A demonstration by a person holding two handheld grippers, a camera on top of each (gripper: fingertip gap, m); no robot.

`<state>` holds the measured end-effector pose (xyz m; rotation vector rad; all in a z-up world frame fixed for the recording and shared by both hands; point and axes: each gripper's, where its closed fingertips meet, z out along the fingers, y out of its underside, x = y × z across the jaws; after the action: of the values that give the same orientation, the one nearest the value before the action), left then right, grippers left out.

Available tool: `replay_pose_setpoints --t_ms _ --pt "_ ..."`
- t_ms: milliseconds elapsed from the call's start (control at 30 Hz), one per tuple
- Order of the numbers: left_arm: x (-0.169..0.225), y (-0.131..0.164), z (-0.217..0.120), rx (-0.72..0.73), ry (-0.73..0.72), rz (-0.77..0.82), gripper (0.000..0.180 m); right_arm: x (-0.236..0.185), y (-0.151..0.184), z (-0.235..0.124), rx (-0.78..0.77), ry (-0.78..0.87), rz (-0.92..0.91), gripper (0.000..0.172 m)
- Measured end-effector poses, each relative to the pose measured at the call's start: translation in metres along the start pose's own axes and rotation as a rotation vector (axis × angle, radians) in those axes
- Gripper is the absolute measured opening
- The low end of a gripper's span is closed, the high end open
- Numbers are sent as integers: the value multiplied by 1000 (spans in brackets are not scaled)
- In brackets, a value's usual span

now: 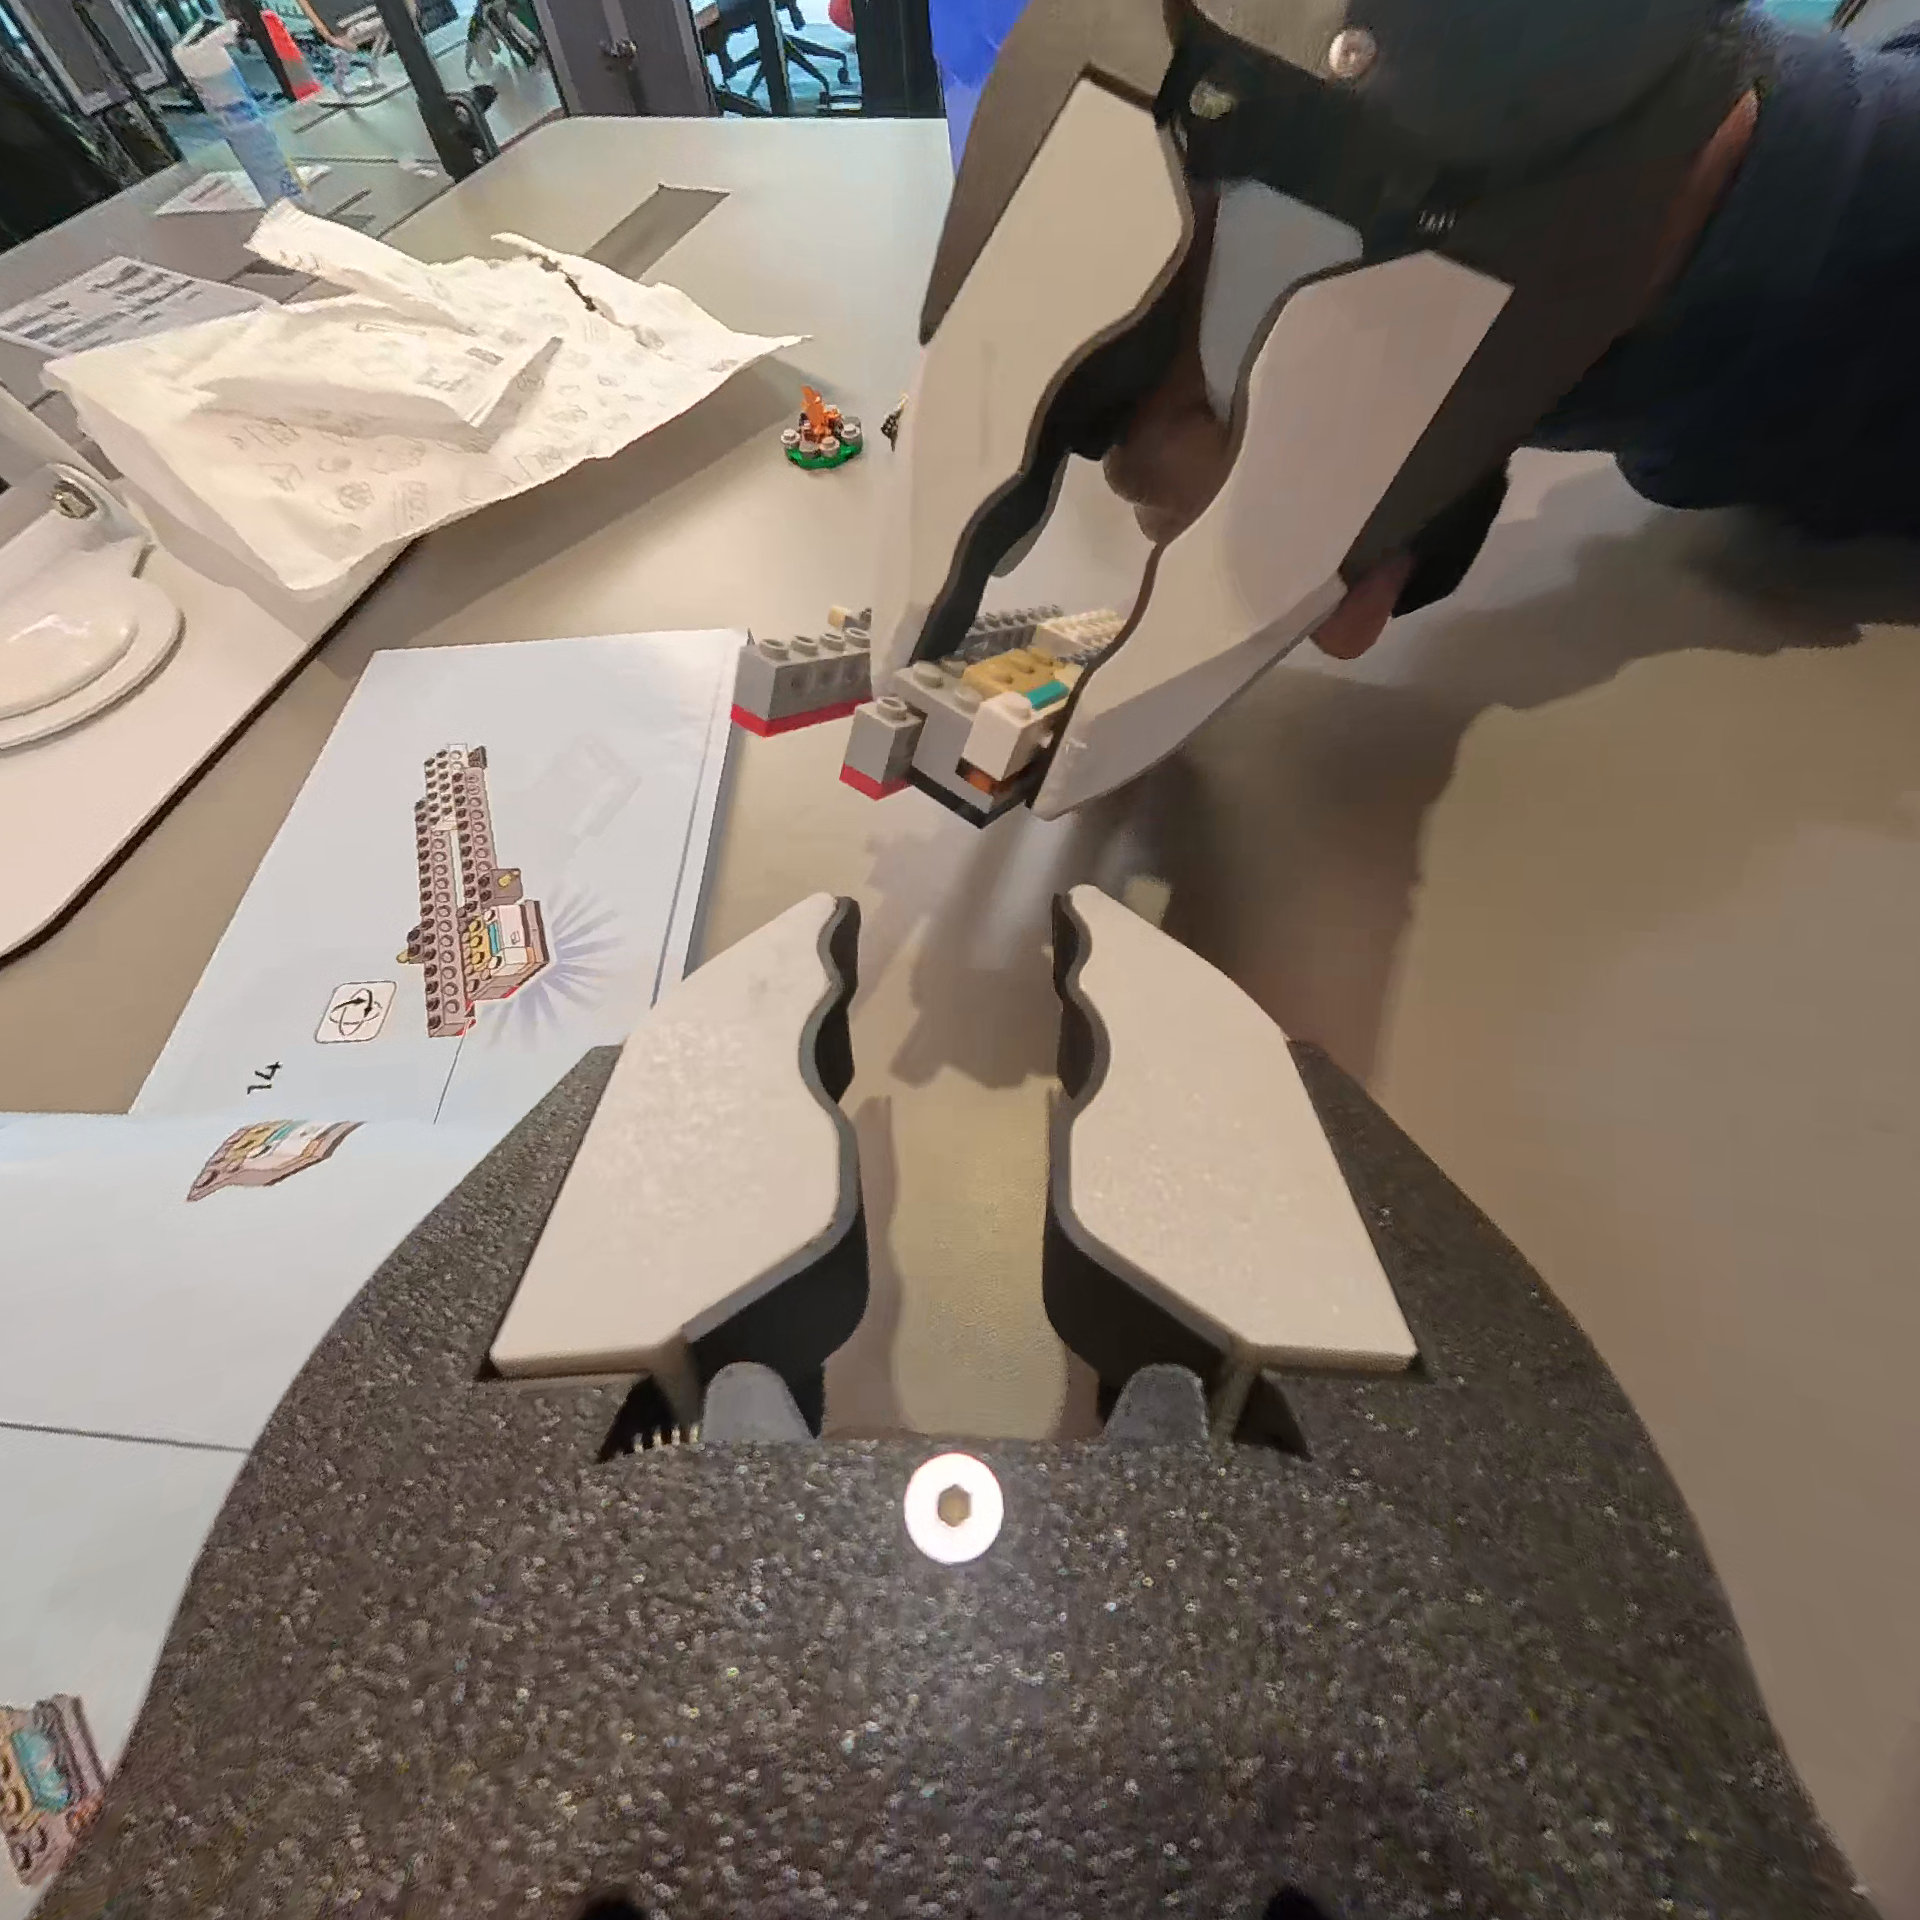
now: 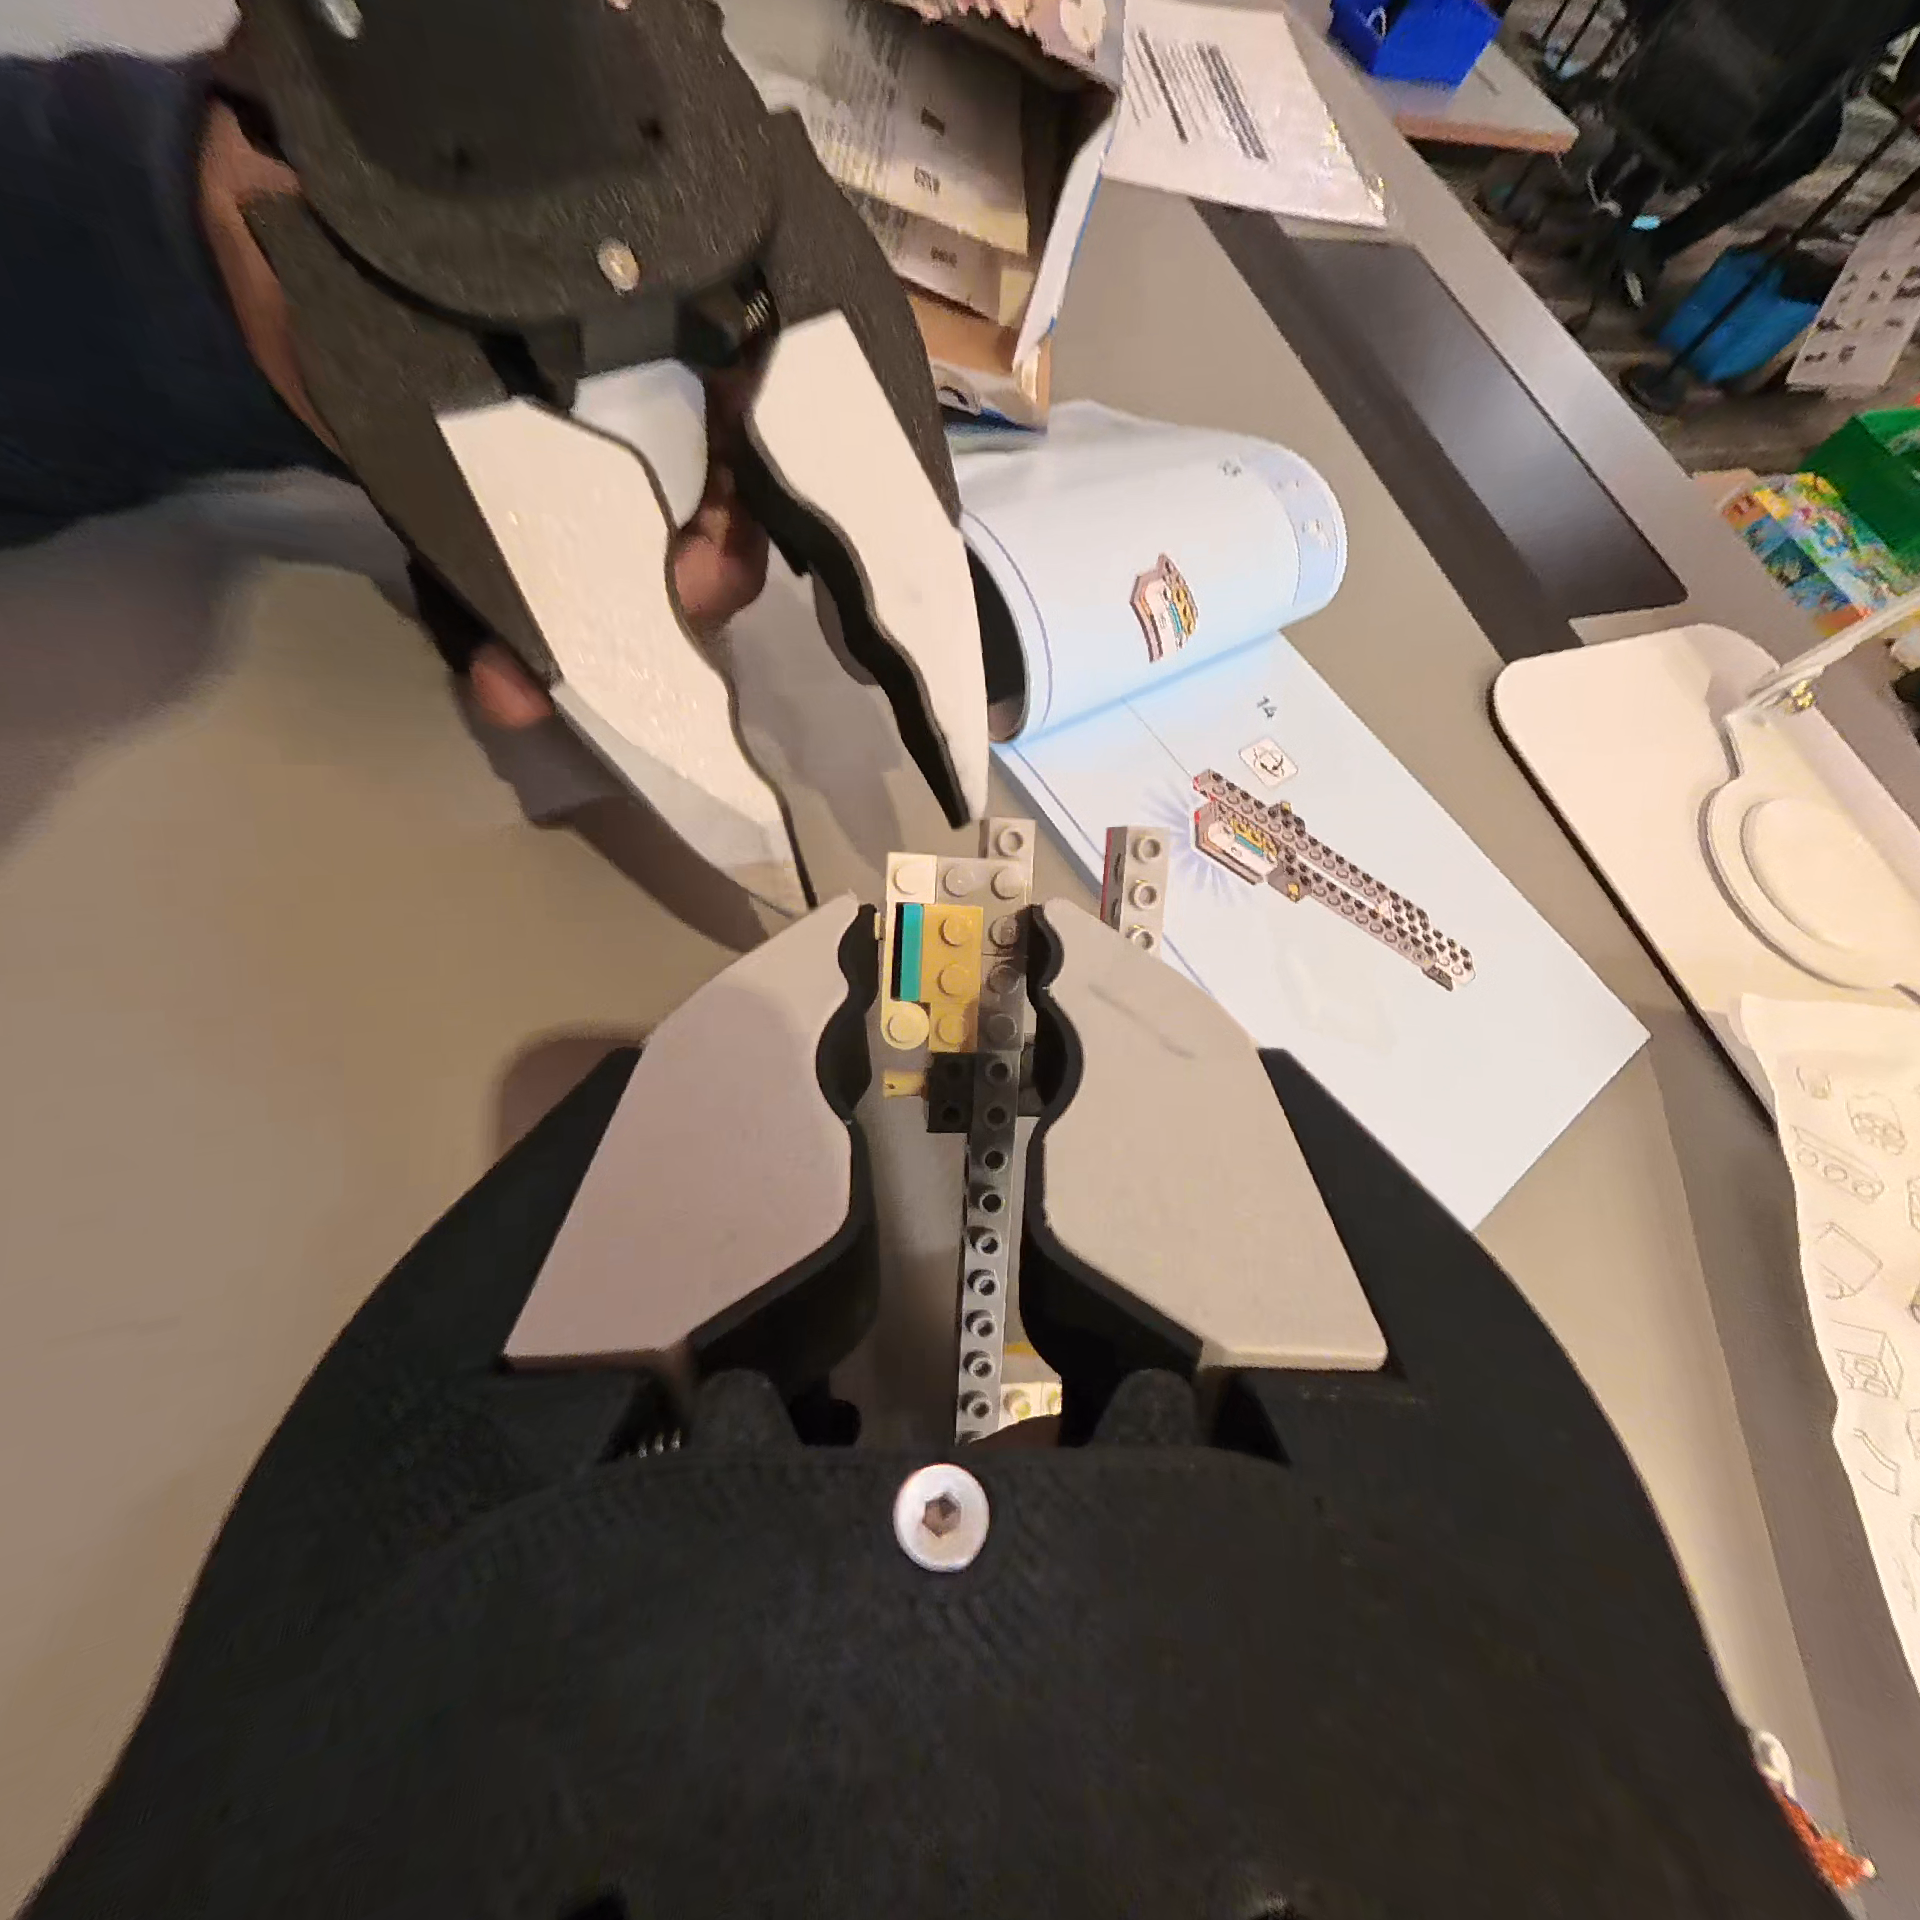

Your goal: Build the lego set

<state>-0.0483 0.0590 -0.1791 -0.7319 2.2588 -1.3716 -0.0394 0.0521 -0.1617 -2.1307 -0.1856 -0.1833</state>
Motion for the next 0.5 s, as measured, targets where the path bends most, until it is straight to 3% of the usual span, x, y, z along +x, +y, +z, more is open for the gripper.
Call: replay_pose_setpoints --t_ms 233,500 --pt "10 -17 0 109 -11 104 33 -9 -15 -4 68 -25 -10 27" --pt "12 -21 -1 139 -2 121 28 -9 -18 -5 115 -43 33 27"
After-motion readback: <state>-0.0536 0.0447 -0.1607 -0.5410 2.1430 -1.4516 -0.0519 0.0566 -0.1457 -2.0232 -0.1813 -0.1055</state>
